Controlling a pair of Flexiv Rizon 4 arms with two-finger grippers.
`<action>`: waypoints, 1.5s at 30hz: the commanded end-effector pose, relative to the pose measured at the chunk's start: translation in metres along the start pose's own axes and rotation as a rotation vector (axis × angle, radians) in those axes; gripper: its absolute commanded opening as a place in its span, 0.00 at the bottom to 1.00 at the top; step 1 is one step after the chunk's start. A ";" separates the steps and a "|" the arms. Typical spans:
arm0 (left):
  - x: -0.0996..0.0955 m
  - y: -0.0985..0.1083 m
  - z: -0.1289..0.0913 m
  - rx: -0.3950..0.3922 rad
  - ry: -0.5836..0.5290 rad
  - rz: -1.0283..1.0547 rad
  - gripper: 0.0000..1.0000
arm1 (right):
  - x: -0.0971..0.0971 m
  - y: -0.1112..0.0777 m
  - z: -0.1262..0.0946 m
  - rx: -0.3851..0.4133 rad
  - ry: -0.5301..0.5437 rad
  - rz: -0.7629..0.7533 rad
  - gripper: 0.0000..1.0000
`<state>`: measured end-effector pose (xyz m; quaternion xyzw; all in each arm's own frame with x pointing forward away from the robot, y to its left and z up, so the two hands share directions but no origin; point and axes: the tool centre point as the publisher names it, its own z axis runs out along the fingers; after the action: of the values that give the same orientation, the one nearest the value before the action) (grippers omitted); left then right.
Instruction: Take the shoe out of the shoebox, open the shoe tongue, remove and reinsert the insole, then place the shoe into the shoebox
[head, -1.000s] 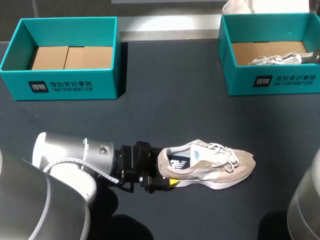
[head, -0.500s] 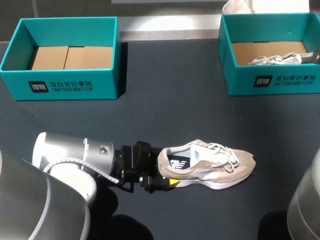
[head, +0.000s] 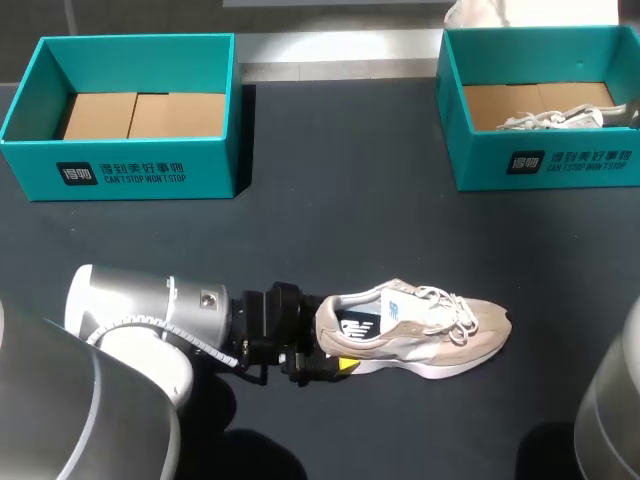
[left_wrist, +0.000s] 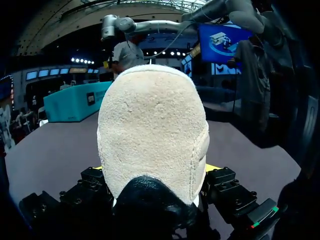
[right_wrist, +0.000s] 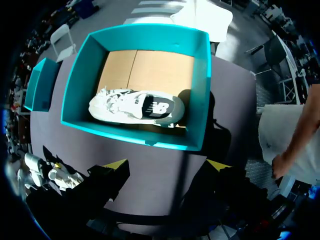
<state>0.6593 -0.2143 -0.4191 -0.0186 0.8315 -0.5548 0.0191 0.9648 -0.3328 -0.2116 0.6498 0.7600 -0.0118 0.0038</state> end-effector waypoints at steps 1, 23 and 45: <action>0.001 0.000 0.003 -0.003 0.000 0.000 0.00 | 0.000 -0.001 0.000 -0.002 -0.002 0.001 1.00; 0.001 0.000 0.003 -0.003 0.000 0.000 0.00 | 0.000 -0.001 0.000 -0.002 -0.002 0.001 1.00; 0.001 0.000 0.003 -0.003 0.000 0.000 0.00 | 0.053 -0.029 -0.005 0.038 0.027 0.080 1.00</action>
<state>0.6592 -0.2143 -0.4191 -0.0187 0.8318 -0.5544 0.0191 0.9424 -0.2948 -0.2119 0.6787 0.7335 -0.0181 -0.0306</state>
